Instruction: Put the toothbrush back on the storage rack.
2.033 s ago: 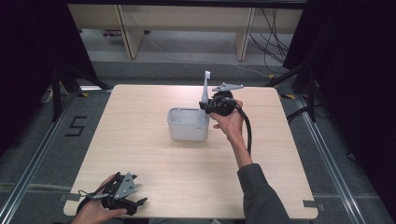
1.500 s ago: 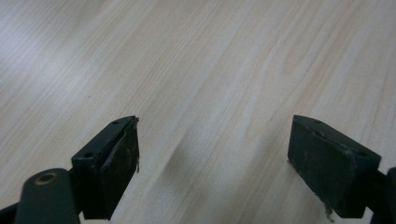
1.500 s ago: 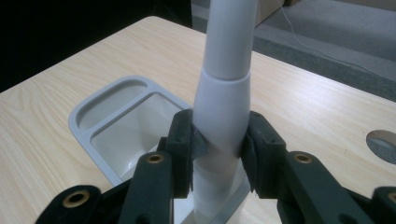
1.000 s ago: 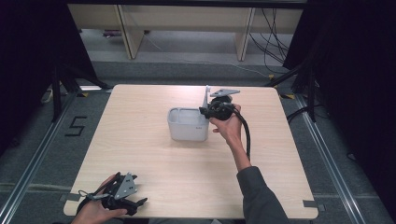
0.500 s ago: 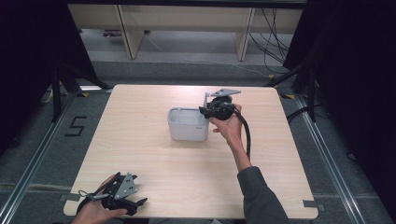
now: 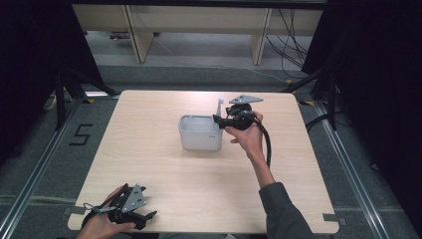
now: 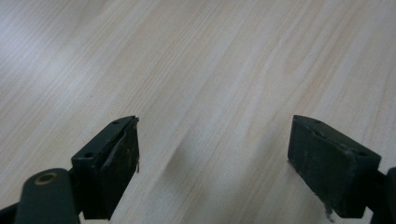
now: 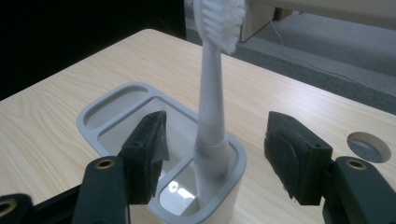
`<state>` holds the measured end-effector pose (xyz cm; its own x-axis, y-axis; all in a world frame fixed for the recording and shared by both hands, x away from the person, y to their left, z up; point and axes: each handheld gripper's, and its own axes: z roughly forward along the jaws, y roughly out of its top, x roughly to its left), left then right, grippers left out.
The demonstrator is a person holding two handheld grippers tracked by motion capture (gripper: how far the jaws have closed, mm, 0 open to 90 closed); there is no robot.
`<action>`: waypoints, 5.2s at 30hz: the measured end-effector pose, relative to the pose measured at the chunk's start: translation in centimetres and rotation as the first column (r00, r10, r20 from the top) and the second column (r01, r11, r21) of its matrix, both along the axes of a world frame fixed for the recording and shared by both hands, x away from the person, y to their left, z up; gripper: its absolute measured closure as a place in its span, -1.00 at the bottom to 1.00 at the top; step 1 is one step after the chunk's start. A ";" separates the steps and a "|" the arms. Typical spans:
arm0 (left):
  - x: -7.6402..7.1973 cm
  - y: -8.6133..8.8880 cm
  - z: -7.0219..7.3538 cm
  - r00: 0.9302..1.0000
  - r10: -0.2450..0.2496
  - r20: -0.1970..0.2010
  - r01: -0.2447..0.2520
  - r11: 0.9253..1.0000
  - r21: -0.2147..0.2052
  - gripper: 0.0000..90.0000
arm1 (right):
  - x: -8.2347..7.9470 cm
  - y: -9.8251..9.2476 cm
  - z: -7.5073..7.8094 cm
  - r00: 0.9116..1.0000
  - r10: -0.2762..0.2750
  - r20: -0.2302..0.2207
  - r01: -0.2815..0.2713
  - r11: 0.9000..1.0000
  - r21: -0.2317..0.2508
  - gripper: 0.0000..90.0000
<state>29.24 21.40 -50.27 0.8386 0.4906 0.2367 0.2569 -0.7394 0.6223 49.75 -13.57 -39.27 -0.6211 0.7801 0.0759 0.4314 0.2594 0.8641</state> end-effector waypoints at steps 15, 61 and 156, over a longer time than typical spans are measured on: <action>0.0 0.0 0.0 1.000 -0.002 0.000 0.002 1.000 0.006 -0.64 | -1.4 -1.7 0.3 1.000 -0.003 0.015 0.003 1.000 0.012 -0.22; 0.0 0.0 0.0 1.000 0.005 0.001 -0.005 1.000 0.003 -0.64 | -8.2 -3.7 -2.6 0.997 0.073 -0.013 -0.073 0.997 -0.023 -0.39; -0.1 0.1 0.1 1.000 0.003 0.005 -0.003 1.000 0.002 -0.64 | -17.5 -7.3 -8.3 0.982 0.096 -0.162 -0.107 0.992 -0.060 -0.64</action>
<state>29.15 21.48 -50.17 0.8359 0.4925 0.2422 0.2559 -0.7401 0.6219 32.21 -20.84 -47.59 -0.6816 0.7204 0.1282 0.5298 0.3650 0.7656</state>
